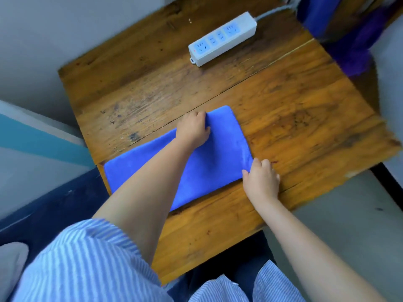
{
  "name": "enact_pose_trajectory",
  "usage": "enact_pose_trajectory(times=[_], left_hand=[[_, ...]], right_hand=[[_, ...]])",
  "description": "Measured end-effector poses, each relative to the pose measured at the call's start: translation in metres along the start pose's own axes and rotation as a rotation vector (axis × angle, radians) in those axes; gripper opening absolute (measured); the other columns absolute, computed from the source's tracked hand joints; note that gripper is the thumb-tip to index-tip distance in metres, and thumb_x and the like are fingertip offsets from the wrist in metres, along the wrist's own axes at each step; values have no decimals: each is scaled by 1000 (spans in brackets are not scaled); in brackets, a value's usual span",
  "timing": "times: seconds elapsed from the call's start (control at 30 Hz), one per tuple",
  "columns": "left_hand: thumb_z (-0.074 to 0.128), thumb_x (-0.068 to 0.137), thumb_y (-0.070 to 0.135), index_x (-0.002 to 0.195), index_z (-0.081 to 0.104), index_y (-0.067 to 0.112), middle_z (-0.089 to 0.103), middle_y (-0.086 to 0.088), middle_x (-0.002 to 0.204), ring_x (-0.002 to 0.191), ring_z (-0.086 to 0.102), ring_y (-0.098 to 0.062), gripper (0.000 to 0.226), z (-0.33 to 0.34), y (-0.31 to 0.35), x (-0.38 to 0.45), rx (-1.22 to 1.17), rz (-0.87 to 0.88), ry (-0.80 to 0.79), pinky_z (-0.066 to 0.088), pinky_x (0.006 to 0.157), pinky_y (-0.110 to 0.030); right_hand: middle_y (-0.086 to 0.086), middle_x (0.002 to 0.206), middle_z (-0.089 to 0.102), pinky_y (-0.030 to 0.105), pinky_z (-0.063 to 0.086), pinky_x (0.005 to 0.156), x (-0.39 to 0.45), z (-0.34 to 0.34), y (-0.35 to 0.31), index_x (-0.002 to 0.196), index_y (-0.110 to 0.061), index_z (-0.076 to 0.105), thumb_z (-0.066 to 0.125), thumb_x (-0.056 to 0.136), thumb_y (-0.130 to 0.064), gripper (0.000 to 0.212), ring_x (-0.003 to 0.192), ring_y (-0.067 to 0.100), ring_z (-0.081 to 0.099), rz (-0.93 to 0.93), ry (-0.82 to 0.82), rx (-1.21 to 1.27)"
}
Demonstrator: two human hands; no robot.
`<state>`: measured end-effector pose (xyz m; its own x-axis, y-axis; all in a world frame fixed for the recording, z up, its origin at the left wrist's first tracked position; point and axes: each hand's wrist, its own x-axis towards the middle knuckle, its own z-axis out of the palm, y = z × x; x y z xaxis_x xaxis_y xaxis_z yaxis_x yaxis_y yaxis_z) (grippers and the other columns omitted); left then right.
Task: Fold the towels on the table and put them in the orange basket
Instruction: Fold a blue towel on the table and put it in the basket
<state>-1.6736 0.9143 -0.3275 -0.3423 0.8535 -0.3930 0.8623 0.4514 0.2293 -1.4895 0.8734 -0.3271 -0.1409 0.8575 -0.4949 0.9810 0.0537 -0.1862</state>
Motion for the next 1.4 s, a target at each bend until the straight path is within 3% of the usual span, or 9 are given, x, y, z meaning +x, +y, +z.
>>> enact_pose_trajectory(times=[0.23, 0.47, 0.57, 0.73, 0.9, 0.97, 1.1, 1.27, 1.4], left_hand=[[53, 90, 14, 134, 43, 10, 49, -12, 135, 123, 46, -28, 46, -12, 33, 30, -257, 26, -123, 41, 95, -32], [57, 85, 1, 123, 56, 14, 53, -11, 118, 104, 50, -24, 39, -24, 36, 43, -447, 56, -237, 36, 79, -21], [53, 83, -3, 118, 59, 15, 48, -5, 99, 83, 45, -17, 40, -33, 37, 46, -352, 105, -229, 37, 65, -20], [45, 79, -7, 117, 61, 11, 58, -9, 117, 109, 50, -25, 45, -59, 34, 49, -77, 287, -64, 34, 78, -23], [47, 83, 0, 112, 65, 16, 58, -8, 110, 106, 43, -28, 38, -81, 9, 35, 239, 377, 210, 38, 81, -34], [48, 85, 2, 109, 64, 14, 58, -7, 109, 104, 42, -28, 32, -82, -9, 21, 296, 368, 275, 35, 79, -32], [44, 82, -3, 102, 61, 6, 58, -12, 106, 102, 43, -29, 28, -71, -49, -9, 347, 351, 288, 21, 69, -28], [67, 41, -22, 64, 60, -3, 59, -16, 62, 63, 60, -33, 31, -60, -83, -52, 417, 546, 345, 44, 52, -31], [71, 27, -21, 56, 57, 0, 56, -11, 53, 51, 58, -27, 39, -51, -109, -82, 494, 562, 299, 44, 46, -25]], right_hand=[[9, 122, 51, 40, 36, 95, 8, -3, -1, 113, -8, 54, 55, 89, -26, 31, 123, 27, 39, 125, -16, 180], [7, 120, 51, 36, 31, 96, 19, -5, -1, 106, -12, 58, 55, 83, -21, 25, 119, 26, 39, 183, -51, 283], [5, 111, 57, 35, 29, 89, 17, -6, 2, 100, -13, 58, 55, 83, -21, 18, 113, 25, 42, 107, 18, 277], [5, 96, 65, 32, 12, 66, 37, -33, 5, 90, -12, 60, 57, 78, -8, 12, 102, 27, 49, -39, 300, 272], [12, 73, 65, 38, 30, 73, 46, -64, -15, 83, -3, 67, 65, 56, 13, 31, 78, 36, 59, -272, 554, 217], [9, 61, 61, 32, 25, 69, 37, -65, -24, 67, -5, 67, 71, 46, 11, 28, 65, 32, 60, -393, 616, 134], [4, 55, 56, 31, 20, 64, 5, -45, -36, 54, -11, 61, 60, 45, 3, 17, 58, 26, 60, -644, 636, -14], [2, 51, 52, 31, 21, 62, -29, -13, -48, 49, -12, 55, 53, 42, 0, 14, 52, 23, 57, -814, 582, -71], [3, 50, 51, 31, 21, 60, -51, 7, -62, 48, -12, 53, 54, 39, -2, 13, 50, 22, 56, -889, 506, -64]])
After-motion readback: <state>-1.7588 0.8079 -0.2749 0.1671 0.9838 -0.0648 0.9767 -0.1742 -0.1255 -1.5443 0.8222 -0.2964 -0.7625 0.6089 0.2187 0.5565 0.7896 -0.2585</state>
